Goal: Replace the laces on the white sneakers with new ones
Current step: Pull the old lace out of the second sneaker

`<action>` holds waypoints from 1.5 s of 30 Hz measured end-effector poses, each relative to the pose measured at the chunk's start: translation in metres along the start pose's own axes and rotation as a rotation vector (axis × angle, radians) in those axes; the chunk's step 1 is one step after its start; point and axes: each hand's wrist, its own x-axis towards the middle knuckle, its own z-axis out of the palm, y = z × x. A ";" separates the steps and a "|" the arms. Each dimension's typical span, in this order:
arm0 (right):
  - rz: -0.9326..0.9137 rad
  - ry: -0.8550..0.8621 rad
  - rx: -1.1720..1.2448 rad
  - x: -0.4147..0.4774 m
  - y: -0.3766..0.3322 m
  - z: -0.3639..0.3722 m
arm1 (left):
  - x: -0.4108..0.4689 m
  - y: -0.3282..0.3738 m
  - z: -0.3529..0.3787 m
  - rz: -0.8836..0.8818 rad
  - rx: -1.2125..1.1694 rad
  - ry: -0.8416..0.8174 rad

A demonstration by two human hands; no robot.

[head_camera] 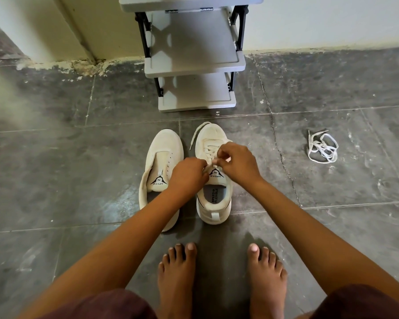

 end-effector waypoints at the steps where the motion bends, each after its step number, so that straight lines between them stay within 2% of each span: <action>1: 0.018 0.010 0.138 0.001 -0.003 -0.004 | 0.000 0.001 0.000 0.005 0.012 -0.003; 5: 0.136 0.070 0.806 0.000 -0.017 -0.011 | 0.001 0.002 -0.001 0.004 0.009 -0.014; 7: 0.235 0.085 0.902 -0.001 -0.014 -0.010 | 0.000 0.000 -0.002 0.001 -0.003 -0.007; 9: 0.248 0.041 0.712 -0.002 -0.004 -0.010 | -0.001 -0.001 -0.002 0.006 -0.005 -0.004; 12: 0.122 -0.146 0.278 -0.008 0.009 -0.005 | -0.002 0.000 -0.002 0.011 0.003 -0.011; 14: 0.043 -0.203 0.102 -0.012 0.014 0.001 | -0.001 0.000 -0.002 0.008 0.000 -0.013; 19: -0.018 -0.027 -0.127 -0.009 0.008 0.008 | -0.001 0.001 0.000 0.003 -0.014 0.008; 21: 0.067 -0.024 -0.001 -0.003 0.007 0.006 | -0.001 0.000 0.001 -0.001 -0.014 0.017; 24: 0.274 -0.096 0.523 0.002 0.008 -0.004 | -0.001 -0.004 0.002 -0.015 -0.013 0.032; 26: 0.309 -0.087 0.653 -0.001 0.010 -0.005 | -0.001 -0.004 0.003 -0.021 -0.022 0.037; 28: 0.307 -0.046 0.595 -0.004 0.012 -0.002 | -0.001 -0.002 0.003 -0.015 -0.017 0.031; 32: 0.230 0.065 0.110 -0.009 0.014 -0.001 | -0.002 -0.001 0.004 -0.013 -0.004 0.031; 34: 0.215 0.073 -0.013 -0.017 0.012 0.000 | -0.002 -0.001 0.004 -0.016 0.003 0.035; 41: 0.177 0.104 0.013 -0.026 0.004 0.008 | -0.002 -0.002 0.005 -0.011 0.003 0.048; 45: 0.211 0.070 -0.069 -0.024 0.004 0.009 | -0.003 -0.002 0.005 -0.005 0.002 0.047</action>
